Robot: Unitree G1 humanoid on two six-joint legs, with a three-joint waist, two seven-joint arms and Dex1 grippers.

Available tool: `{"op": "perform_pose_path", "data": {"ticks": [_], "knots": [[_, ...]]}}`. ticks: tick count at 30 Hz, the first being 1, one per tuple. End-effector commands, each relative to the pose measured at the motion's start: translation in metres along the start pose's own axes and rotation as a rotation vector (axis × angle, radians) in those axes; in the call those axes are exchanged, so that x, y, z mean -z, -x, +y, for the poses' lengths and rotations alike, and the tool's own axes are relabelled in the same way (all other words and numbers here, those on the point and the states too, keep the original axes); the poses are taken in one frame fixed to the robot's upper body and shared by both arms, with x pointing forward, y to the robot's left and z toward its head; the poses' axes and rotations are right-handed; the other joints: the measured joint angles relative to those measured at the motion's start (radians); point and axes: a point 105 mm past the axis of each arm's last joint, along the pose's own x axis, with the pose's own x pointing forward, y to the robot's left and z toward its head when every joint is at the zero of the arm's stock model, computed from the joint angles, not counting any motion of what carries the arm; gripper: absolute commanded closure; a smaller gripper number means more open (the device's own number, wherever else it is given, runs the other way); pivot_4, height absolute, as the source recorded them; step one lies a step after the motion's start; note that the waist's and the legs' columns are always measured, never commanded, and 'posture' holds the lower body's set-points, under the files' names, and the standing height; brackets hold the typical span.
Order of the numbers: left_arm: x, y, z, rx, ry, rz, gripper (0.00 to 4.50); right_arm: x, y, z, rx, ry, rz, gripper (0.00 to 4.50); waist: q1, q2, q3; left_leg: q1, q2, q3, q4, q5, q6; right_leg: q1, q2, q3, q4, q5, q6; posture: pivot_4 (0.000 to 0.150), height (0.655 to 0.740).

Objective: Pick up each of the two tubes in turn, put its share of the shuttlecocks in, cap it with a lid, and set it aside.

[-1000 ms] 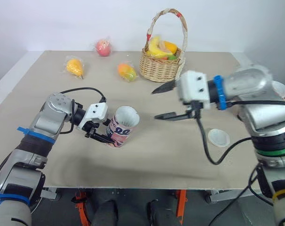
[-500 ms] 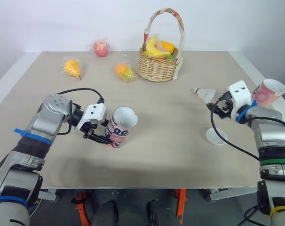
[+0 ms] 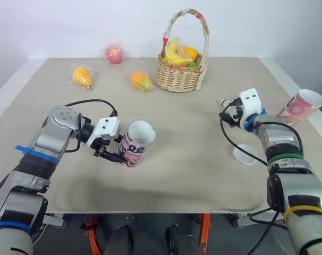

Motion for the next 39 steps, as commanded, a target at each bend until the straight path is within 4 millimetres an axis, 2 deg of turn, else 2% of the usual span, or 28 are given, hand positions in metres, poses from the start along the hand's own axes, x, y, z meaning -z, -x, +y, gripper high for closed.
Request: {"op": "perform_pose_path", "data": {"ticks": [1,3,4,5,8,13,15,18,19,21,23,25,27,32,39], "knots": [[-0.004,0.005,0.000,-0.015,-0.019,0.001,1.69,-0.020,-0.005,-0.003,0.063,-0.003,-0.043,1.32,-0.003,0.000,0.000,0.000,0.000,0.000,0.000,0.000,0.000,0.000,0.000,0.000,0.000,0.000,0.000,0.150,0.7393],[-0.005,0.005,0.000,-0.016,-0.017,0.000,1.69,-0.020,-0.008,-0.001,0.073,-0.005,-0.038,2.36,-0.002,0.000,0.000,0.000,0.000,0.000,0.000,0.000,0.000,0.000,0.000,0.000,0.000,0.000,0.000,0.150,0.7393],[-0.005,0.005,-0.001,-0.017,-0.017,-0.001,1.69,-0.019,-0.008,0.000,0.074,-0.004,-0.034,2.58,-0.001,0.000,0.000,0.000,0.000,0.000,0.000,0.000,0.000,0.000,0.000,0.000,0.000,0.000,0.000,0.150,0.7393],[-0.005,0.005,-0.001,-0.018,-0.016,-0.001,1.69,-0.018,-0.009,-0.001,0.082,-0.004,-0.029,3.18,-0.001,0.000,0.000,0.000,0.000,0.000,0.000,0.000,0.000,0.000,0.000,0.000,0.000,0.000,0.000,0.150,0.7393],[-0.005,0.006,-0.002,-0.022,-0.012,0.000,1.69,-0.016,-0.008,-0.002,0.095,-0.002,-0.026,4.38,-0.002,0.000,0.000,0.000,-0.001,0.000,-0.001,0.000,0.000,0.000,-0.001,0.000,0.000,0.000,0.000,0.150,0.7393],[-0.004,0.007,-0.003,-0.029,-0.007,0.001,1.69,-0.016,-0.005,-0.008,0.091,0.049,-0.031,4.46,-0.004,0.000,0.000,0.000,-0.001,-0.001,-0.001,0.000,0.000,0.000,0.000,0.000,0.000,0.000,0.000,0.150,0.7393],[-0.005,0.007,-0.003,-0.029,-0.009,0.000,1.69,-0.031,-0.001,-0.010,0.072,0.091,-0.090,4.46,-0.004,0.000,0.000,0.000,-0.001,-0.001,-0.001,0.000,0.000,0.000,-0.001,0.000,0.000,0.000,0.000,0.150,0.7393],[-0.006,0.007,-0.003,-0.028,-0.011,-0.002,1.69,-0.066,0.012,-0.001,-0.050,0.233,-0.255,4.46,-0.005,0.001,0.000,0.000,-0.001,0.000,-0.001,0.000,0.000,0.000,-0.001,0.000,0.000,0.000,0.001,0.150,0.7393],[-0.006,0.007,-0.003,-0.027,-0.011,-0.002,1.69,-0.079,0.023,0.012,-0.149,0.307,-0.325,4.46,-0.004,0.001,0.000,0.000,-0.001,0.000,-0.001,0.000,0.000,0.000,-0.001,0.000,0.000,0.000,0.001,0.150,0.7393],[-0.005,0.006,-0.003,-0.025,-0.011,0.000,1.69,-0.098,0.062,0.052,-0.409,0.501,-0.451,4.46,0.001,0.001,0.000,-0.001,-0.001,-0.002,-0.002,0.000,0.000,0.000,-0.001,-0.001,-0.001,-0.001,0.001,0.150,0.7393],[-0.005,0.006,-0.002,-0.024,-0.010,0.000,1.69,-0.095,0.104,0.092,-0.652,0.662,-0.486,4.46,0.008,0.002,0.000,-0.002,-0.001,-0.003,-0.002,-0.001,0.000,0.000,0.000,-0.002,-0.001,-0.002,0.000,0.150,0.7393],[-0.005,0.006,-0.001,-0.024,-0.011,0.001,1.69,-0.094,0.133,0.118,-0.785,0.771,-0.511,4.46,0.009,0.002,0.000,-0.002,0.001,-0.004,-0.001,-0.002,0.000,0.000,0.000,-0.004,0.000,-0.002,0.000,0.150,0.7393],[-0.005,0.005,-0.001,-0.022,-0.013,-0.002,1.69,-0.107,0.152,0.140,-0.838,0.880,-0.564,4.46,0.006,0.002,0.000,-0.002,0.001,-0.004,-0.001,-0.002,0.000,0.000,0.000,-0.004,0.000,-0.002,-0.001,0.150,0.7393],[-0.006,0.004,0.001,-0.019,-0.016,-0.003,1.69,-0.127,0.170,0.166,-0.888,1.015,-0.641,4.46,0.007,0.002,0.001,-0.001,0.002,-0.002,0.003,0.000,-0.001,0.000,0.001,-0.004,0.000,-0.002,0.005,0.150,0.7393],[-0.007,0.005,0.002,-0.022,-0.019,-0.003,1.69,-0.126,0.166,0.190,-0.950,1.227,-0.618,4.46,0.009,0.001,0.000,-0.001,0.003,-0.001,0.003,0.002,-0.002,0.000,0.000,-0.004,0.000,-0.001,0.004,0.150,0.7393]]}}
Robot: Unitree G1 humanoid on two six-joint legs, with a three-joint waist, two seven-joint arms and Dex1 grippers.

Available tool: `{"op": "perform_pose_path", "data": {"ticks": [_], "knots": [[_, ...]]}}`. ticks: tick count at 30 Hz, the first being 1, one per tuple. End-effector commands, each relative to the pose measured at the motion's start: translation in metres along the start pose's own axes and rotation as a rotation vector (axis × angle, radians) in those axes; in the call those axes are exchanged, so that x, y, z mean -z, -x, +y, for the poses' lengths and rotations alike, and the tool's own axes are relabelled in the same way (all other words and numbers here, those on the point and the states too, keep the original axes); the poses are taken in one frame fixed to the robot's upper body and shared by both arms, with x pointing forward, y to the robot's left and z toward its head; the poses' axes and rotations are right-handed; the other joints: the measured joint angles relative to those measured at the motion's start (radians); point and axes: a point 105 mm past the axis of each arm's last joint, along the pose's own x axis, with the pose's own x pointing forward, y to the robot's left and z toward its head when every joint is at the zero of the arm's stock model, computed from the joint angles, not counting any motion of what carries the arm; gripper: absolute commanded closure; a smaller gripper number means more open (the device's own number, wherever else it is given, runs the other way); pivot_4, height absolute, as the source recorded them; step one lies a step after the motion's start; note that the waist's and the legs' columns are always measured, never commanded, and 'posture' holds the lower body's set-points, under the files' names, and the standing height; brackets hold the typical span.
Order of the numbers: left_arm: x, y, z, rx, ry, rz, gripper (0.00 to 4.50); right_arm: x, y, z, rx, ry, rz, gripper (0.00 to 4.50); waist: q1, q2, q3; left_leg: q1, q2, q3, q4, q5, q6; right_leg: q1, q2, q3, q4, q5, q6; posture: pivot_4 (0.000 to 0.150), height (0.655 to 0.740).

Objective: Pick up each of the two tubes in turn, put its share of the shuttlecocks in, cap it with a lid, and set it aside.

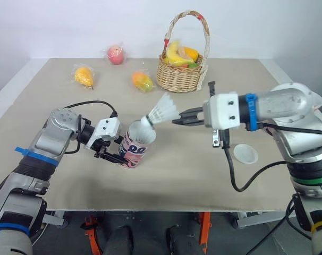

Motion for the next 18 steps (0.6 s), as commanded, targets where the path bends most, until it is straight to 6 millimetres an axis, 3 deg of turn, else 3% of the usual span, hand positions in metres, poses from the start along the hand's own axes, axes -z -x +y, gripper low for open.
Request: {"op": "perform_pose_path", "data": {"ticks": [1,4,5,8,9,10,11,13,18], "knots": [[-0.007,0.007,0.003,-0.016,-0.030,0.001,1.69,-0.009,-0.006,-0.006,-0.033,0.112,0.019,4.46,0.000,0.000,0.000,0.000,0.000,0.000,0.000,0.000,0.000,0.000,0.000,0.000,0.000,0.000,0.000,0.150,0.7393],[-0.007,0.007,0.003,-0.018,-0.029,0.003,1.69,-0.012,-0.016,-0.010,-0.053,0.135,0.019,4.46,0.001,0.000,0.000,0.000,0.000,-0.001,-0.001,0.000,0.000,0.000,0.000,-0.001,0.000,-0.001,-0.001,0.150,0.7393],[-0.007,0.007,0.004,-0.019,-0.029,0.003,1.69,-0.014,-0.020,-0.013,-0.052,0.134,0.015,3.99,0.001,0.000,0.000,0.000,0.000,-0.001,-0.002,0.000,0.000,-0.001,0.000,-0.001,0.000,0.000,-0.003,0.150,0.7393],[-0.007,0.007,0.004,-0.020,-0.031,0.001,1.69,-0.018,-0.025,-0.014,-0.067,0.075,-0.035,3.28,0.001,0.000,0.000,0.000,0.000,-0.001,-0.002,0.000,0.000,-0.001,0.000,-0.001,0.000,0.000,-0.003,0.150,0.7393],[-0.007,0.007,0.004,-0.021,-0.031,0.000,1.69,-0.020,-0.025,-0.013,-0.080,0.056,-0.054,2.74,0.001,0.000,0.000,0.000,0.000,0.000,-0.002,0.000,0.000,-0.001,0.000,-0.001,0.000,0.000,-0.004,0.150,0.7393],[-0.007,0.007,0.004,-0.020,-0.031,0.000,1.69,-0.023,-0.025,-0.012,-0.087,0.038,-0.072,2.53,0.001,0.000,0.000,0.000,0.000,-0.001,-0.002,0.000,0.000,-0.001,0.000,-0.001,0.000,0.000,-0.004,0.150,0.7393],[-0.007,0.006,0.004,-0.020,-0.031,0.000,1.69,-0.026,-0.023,-0.013,-0.090,0.012,-0.094,1.94,0.002,0.000,0.000,0.000,0.000,-0.001,-0.002,0.000,0.000,0.000,0.000,-0.001,0.000,0.000,-0.004,0.150,0.7393],[-0.007,0.006,0.004,-0.018,-0.031,-0.001,1.69,-0.032,-0.016,-0.013,-0.109,-0.071,-0.153,1.53,0.002,0.000,0.000,0.000,0.000,-0.001,-0.002,0.000,0.000,0.000,0.000,-0.001,0.000,0.000,-0.005,0.150,0.7393],[-0.008,0.005,0.004,-0.013,-0.032,-0.001,1.69,-0.030,-0.013,-0.032,-0.052,-0.238,-0.211,1.53,0.002,0.000,0.000,-0.001,0.000,-0.002,-0.001,0.000,0.000,0.000,0.000,-0.002,0.000,0.002,-0.008,0.150,0.7393]]}}
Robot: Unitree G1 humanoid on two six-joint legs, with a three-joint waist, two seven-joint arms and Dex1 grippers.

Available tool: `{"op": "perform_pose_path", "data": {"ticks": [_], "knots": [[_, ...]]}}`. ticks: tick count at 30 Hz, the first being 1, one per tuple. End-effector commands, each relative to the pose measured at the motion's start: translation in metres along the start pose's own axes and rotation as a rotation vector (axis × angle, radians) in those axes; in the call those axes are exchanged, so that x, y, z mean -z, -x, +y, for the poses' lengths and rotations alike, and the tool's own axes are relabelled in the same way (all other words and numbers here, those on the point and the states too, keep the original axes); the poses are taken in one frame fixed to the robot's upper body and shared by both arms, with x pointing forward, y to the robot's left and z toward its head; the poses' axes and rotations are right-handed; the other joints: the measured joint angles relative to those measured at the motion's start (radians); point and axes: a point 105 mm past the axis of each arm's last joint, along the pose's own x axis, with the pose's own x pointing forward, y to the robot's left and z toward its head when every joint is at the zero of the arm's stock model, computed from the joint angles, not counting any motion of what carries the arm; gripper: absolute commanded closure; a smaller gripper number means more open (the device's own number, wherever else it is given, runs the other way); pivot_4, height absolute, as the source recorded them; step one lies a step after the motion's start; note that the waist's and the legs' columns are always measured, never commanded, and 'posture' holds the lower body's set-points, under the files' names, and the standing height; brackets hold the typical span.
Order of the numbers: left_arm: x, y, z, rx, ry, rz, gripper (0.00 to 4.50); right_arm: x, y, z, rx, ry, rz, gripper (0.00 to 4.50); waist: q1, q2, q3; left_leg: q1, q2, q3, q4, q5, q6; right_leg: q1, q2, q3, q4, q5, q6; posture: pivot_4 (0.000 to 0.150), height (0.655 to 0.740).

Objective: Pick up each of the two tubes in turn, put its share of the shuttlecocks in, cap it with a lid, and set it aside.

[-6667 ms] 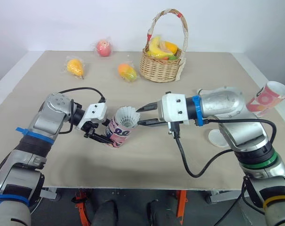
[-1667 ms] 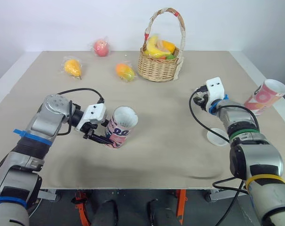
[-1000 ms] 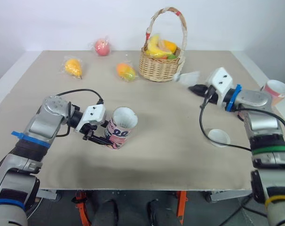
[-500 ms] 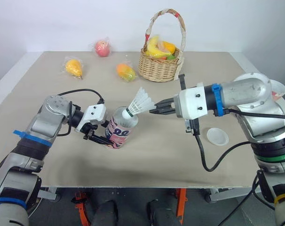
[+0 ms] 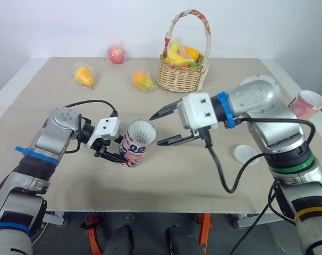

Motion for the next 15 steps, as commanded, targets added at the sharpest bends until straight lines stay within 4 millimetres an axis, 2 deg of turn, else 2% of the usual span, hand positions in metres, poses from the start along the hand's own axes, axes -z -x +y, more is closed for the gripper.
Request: {"op": "perform_pose_path", "data": {"ticks": [1,2,5,10,15], "knots": [[-0.007,0.005,0.003,-0.010,-0.031,-0.002,1.69,-0.015,0.007,-0.024,0.081,-0.072,-0.063,1.53,0.000,0.000,0.000,0.000,0.000,0.000,0.000,0.000,0.000,0.000,0.000,0.000,0.000,0.000,0.000,0.150,0.7393],[-0.007,0.005,0.004,-0.010,-0.032,-0.002,1.69,-0.016,0.005,-0.028,0.088,-0.118,-0.081,1.53,-0.002,0.000,0.000,0.000,0.000,0.000,0.000,0.000,0.000,0.000,0.000,0.000,0.000,0.000,0.000,0.150,0.7393],[-0.007,0.005,0.004,-0.008,-0.034,0.000,1.69,-0.009,-0.005,-0.029,0.067,-0.211,-0.067,2.34,-0.002,0.000,0.000,0.000,0.002,0.000,0.000,0.000,0.000,-0.001,0.001,-0.002,0.001,0.000,-0.001,0.150,0.7393],[-0.006,0.004,0.004,-0.008,-0.033,-0.001,1.69,0.000,-0.018,-0.017,-0.055,-0.177,0.005,4.47,-0.002,0.000,0.000,0.000,0.001,-0.001,0.000,0.000,0.000,-0.001,0.001,-0.003,0.002,-0.001,-0.002,0.150,0.7393],[-0.006,0.005,0.005,-0.010,-0.032,-0.002,1.69,-0.001,-0.037,-0.019,-0.147,-0.134,0.040,4.47,-0.003,0.000,0.000,-0.001,0.001,0.000,0.000,0.000,0.000,-0.002,0.001,-0.003,0.002,-0.001,-0.002,0.150,0.7393]]}}
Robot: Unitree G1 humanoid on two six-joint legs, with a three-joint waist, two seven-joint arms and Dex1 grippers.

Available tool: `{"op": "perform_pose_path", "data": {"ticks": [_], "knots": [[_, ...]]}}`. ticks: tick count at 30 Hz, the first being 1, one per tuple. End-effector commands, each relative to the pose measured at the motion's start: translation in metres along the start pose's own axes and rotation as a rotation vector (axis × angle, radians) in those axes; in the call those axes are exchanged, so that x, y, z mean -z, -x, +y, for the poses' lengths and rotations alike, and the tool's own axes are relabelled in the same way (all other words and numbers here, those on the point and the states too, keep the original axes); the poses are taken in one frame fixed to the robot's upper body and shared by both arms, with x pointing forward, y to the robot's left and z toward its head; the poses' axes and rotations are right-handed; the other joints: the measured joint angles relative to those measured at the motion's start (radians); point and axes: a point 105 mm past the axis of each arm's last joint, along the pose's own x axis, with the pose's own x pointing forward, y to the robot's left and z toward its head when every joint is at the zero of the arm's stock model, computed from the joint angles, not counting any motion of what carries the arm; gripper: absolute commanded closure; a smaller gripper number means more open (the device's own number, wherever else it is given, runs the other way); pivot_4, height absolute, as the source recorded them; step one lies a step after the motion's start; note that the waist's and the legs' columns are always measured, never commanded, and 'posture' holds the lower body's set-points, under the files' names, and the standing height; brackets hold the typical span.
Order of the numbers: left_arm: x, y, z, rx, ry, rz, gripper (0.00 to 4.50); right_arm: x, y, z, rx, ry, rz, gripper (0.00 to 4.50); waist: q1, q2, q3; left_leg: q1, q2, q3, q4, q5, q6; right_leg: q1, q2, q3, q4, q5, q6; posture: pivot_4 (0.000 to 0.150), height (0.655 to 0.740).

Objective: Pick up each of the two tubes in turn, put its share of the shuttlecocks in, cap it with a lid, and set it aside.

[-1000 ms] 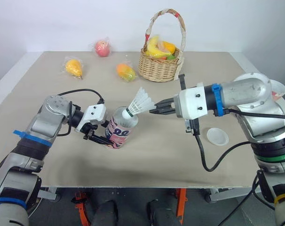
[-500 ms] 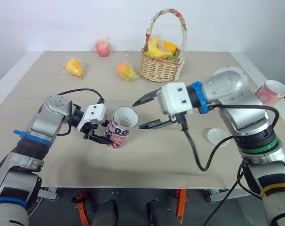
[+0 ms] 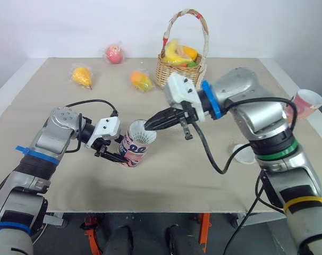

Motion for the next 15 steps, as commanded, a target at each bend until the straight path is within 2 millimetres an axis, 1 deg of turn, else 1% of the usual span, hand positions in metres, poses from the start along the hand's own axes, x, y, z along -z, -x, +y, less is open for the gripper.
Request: {"op": "perform_pose_path", "data": {"ticks": [1,3,7,9,12,15], "knots": [[-0.005,0.004,0.003,-0.012,-0.025,0.000,1.69,-0.008,-0.010,-0.005,-0.045,0.097,0.081,4.47,0.000,0.000,0.000,0.000,0.000,0.000,0.000,0.000,0.000,0.000,0.000,0.000,0.000,0.000,0.000,0.150,0.7393],[-0.005,0.004,0.003,-0.012,-0.024,0.001,1.69,-0.001,-0.019,-0.006,-0.084,0.103,0.146,4.47,0.000,0.000,0.000,0.000,0.000,0.000,0.000,0.000,0.000,0.000,0.000,-0.001,0.001,0.000,0.000,0.150,0.7393],[-0.005,0.004,0.004,-0.016,-0.023,-0.002,1.69,0.018,-0.040,-0.002,-0.222,0.087,0.305,4.47,0.000,0.000,0.000,0.000,0.000,0.000,0.001,0.000,0.000,0.000,0.000,-0.001,0.001,0.000,0.000,0.150,0.7393],[-0.005,0.004,0.004,-0.017,-0.022,-0.004,1.69,0.023,-0.050,0.002,-0.288,0.090,0.362,4.47,0.000,0.000,0.000,0.000,0.000,0.000,0.001,0.000,0.000,-0.001,0.000,-0.001,0.002,0.000,-0.001,0.150,0.7393],[-0.005,0.004,0.004,-0.022,-0.020,-0.007,1.69,0.024,-0.065,0.001,-0.316,0.102,0.391,4.47,0.000,0.000,0.000,0.000,0.000,-0.001,0.001,0.000,0.000,-0.001,0.000,-0.002,0.005,-0.002,-0.002,0.150,0.7393],[-0.005,0.004,0.003,-0.024,-0.018,-0.009,1.69,0.015,-0.080,-0.002,-0.315,0.094,0.363,4.47,0.000,-0.001,-0.001,0.001,0.000,-0.002,0.001,0.000,0.000,-0.001,0.000,-0.002,0.009,-0.004,-0.003,0.150,0.7393]]}}
